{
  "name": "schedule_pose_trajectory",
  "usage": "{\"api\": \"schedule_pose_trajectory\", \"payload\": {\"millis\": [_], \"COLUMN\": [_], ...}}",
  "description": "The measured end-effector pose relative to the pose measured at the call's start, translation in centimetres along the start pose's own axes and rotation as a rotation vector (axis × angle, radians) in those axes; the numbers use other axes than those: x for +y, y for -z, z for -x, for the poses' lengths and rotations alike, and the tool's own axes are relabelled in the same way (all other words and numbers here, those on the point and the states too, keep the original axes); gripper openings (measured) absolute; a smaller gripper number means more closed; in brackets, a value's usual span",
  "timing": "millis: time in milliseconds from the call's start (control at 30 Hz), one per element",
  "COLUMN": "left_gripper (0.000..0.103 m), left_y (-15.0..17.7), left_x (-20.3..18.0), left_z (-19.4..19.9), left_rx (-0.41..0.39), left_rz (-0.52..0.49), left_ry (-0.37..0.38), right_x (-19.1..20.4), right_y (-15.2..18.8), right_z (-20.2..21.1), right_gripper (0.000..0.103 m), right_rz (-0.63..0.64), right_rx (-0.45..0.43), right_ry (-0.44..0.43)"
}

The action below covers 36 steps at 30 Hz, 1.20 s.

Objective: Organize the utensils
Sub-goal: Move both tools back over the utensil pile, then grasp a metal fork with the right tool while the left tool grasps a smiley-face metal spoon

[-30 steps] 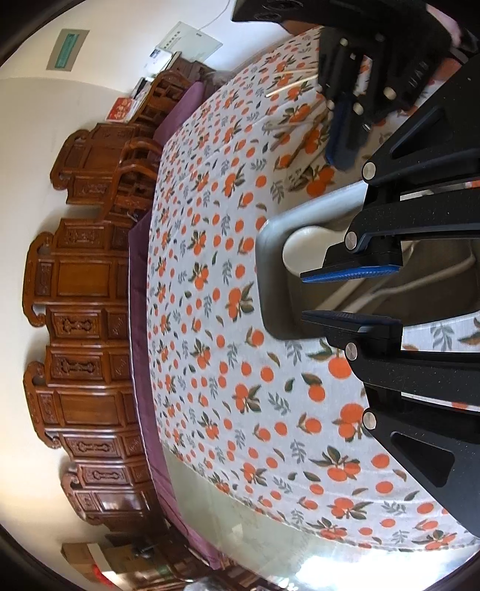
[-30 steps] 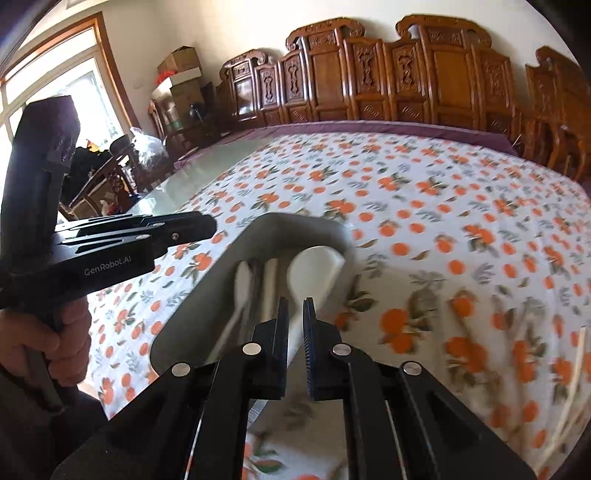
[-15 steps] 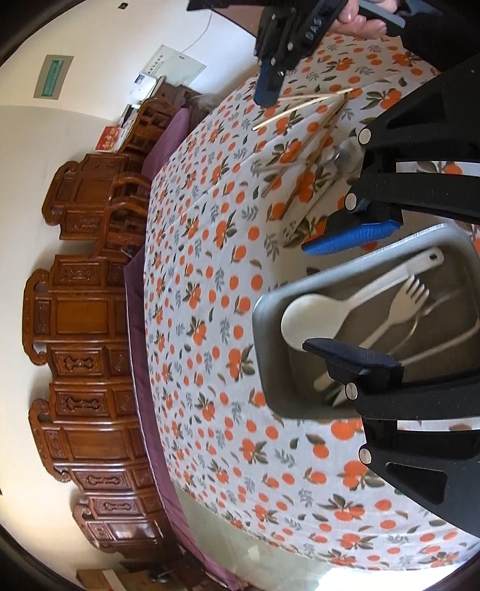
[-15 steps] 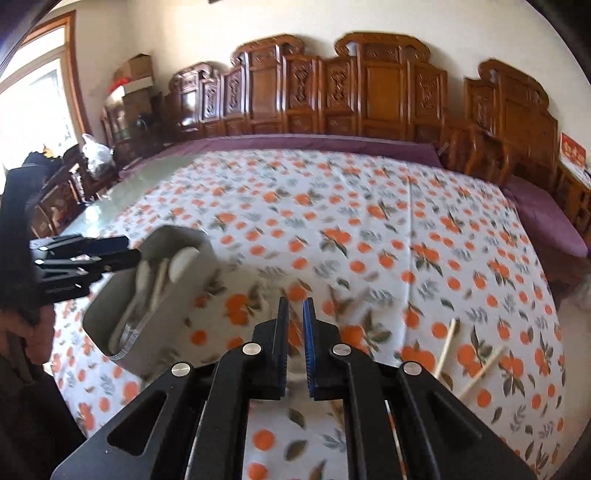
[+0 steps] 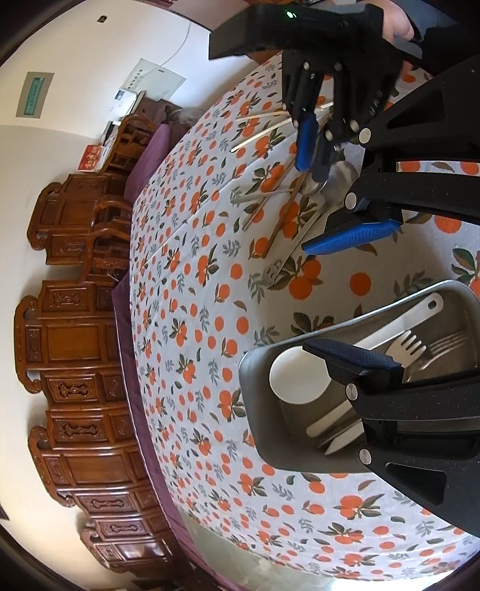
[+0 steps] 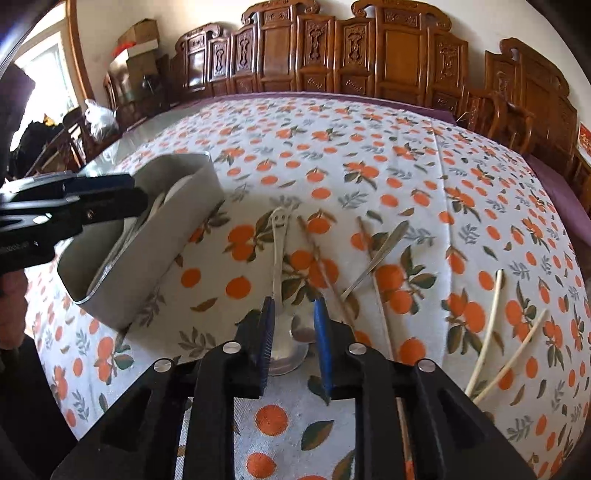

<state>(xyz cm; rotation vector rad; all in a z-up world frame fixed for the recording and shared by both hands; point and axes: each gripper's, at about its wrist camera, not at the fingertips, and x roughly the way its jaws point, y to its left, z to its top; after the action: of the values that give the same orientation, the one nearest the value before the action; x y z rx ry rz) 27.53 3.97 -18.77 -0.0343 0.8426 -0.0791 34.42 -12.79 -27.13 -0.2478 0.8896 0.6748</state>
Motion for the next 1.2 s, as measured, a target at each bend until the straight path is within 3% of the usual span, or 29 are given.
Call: {"api": "schedule_pose_trajectory", "payload": {"millis": [200, 500, 667, 900, 1200], "left_gripper": [0.045, 0.045, 0.045, 0.045, 0.045], "left_y": [0.1, 0.2, 0.3, 0.6, 0.4], "left_x": [-0.3, -1.1, -2.4, -4.4, -6.8], "left_z": [-0.1, 0.2, 0.3, -0.4, -2.4], "left_rx": [0.002, -0.002, -0.003, 0.007, 0.045], "left_rz": [-0.005, -0.022, -0.037, -0.046, -0.024], "left_ry": [0.002, 0.012, 0.024, 0.018, 0.006], "right_x": [0.3, -0.9, -1.8, -4.1, -6.1], "right_y": [0.5, 0.5, 0.3, 1.0, 0.9], "right_z": [-1.6, -2.1, -0.9, 0.4, 3.6], "right_gripper": [0.024, 0.02, 0.003, 0.001, 0.001], "right_rz": [0.023, 0.006, -0.005, -0.038, -0.07], "right_rx": [0.053, 0.063, 0.038, 0.027, -0.064], "right_ry": [0.045, 0.078, 0.075, 0.063, 0.01]}}
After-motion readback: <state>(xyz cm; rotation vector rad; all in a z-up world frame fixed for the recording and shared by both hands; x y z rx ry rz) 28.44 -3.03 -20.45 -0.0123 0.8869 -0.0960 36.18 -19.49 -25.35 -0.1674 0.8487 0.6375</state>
